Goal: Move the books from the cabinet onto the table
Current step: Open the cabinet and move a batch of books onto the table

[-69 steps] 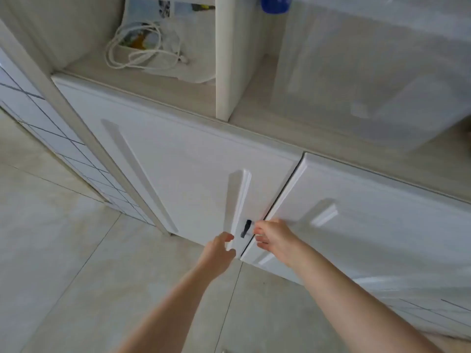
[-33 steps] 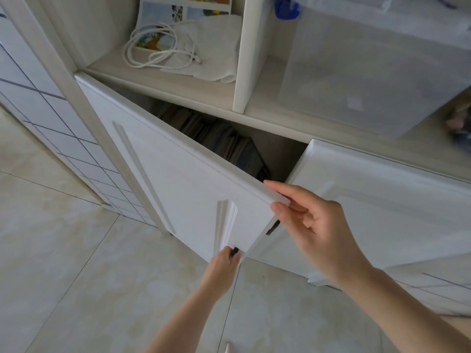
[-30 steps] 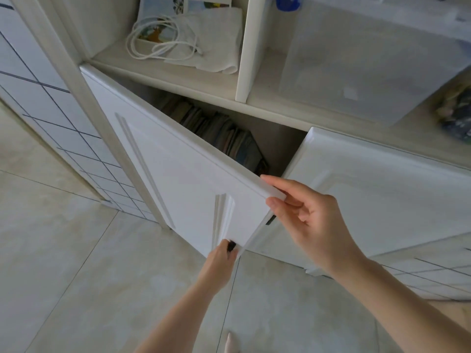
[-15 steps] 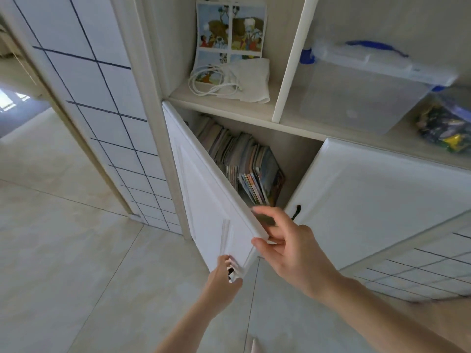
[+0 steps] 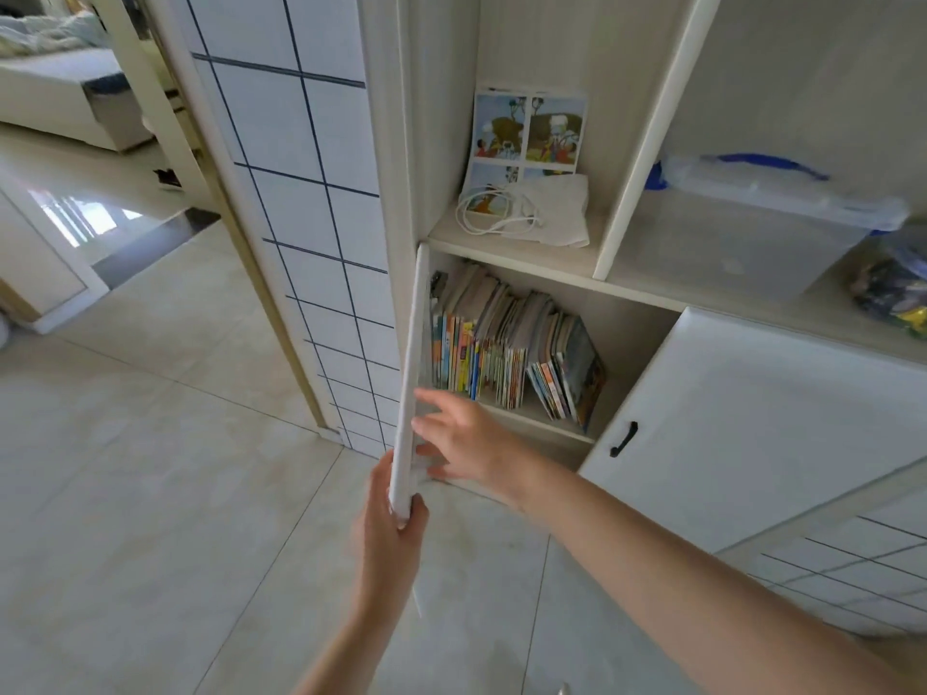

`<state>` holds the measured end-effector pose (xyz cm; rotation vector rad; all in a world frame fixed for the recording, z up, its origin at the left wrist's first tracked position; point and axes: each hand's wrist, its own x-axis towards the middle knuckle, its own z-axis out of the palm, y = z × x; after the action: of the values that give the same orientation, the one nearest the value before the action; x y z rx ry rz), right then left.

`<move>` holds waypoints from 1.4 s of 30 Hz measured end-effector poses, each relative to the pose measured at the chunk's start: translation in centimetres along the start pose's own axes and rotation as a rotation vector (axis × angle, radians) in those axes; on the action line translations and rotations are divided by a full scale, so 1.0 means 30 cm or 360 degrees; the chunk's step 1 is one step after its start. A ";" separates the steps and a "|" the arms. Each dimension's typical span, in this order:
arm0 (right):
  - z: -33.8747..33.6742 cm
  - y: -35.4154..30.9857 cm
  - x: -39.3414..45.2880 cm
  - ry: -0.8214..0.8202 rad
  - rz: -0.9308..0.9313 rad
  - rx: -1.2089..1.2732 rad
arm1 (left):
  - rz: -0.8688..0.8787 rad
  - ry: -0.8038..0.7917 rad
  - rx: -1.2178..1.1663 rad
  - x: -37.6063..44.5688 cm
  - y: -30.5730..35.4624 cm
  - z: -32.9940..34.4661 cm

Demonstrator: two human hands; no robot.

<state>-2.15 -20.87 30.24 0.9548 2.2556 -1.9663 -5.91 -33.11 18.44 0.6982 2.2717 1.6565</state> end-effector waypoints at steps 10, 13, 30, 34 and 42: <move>0.182 -0.098 0.230 -0.0304 0.0238 0.0845 | -0.0178 0.0312 0.0107 0.120 -0.113 -0.282; 0.218 -0.109 0.258 -0.0267 0.0233 0.0865 | -0.0251 0.0442 0.0149 0.168 -0.142 -0.326; -0.237 0.147 0.253 0.0440 0.0442 0.0397 | -0.0961 0.0818 0.0096 0.222 -0.124 -0.205; -0.438 0.259 0.263 0.0596 0.0551 0.0313 | -0.0970 0.0648 0.0000 0.220 -0.124 -0.020; -0.816 0.434 0.398 0.0716 0.0707 0.0149 | -0.0656 -0.0082 0.0043 0.368 -0.058 0.473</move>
<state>3.13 6.75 19.27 1.8767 1.8868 -1.8008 -9.21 -16.18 13.07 0.2476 2.2164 1.3975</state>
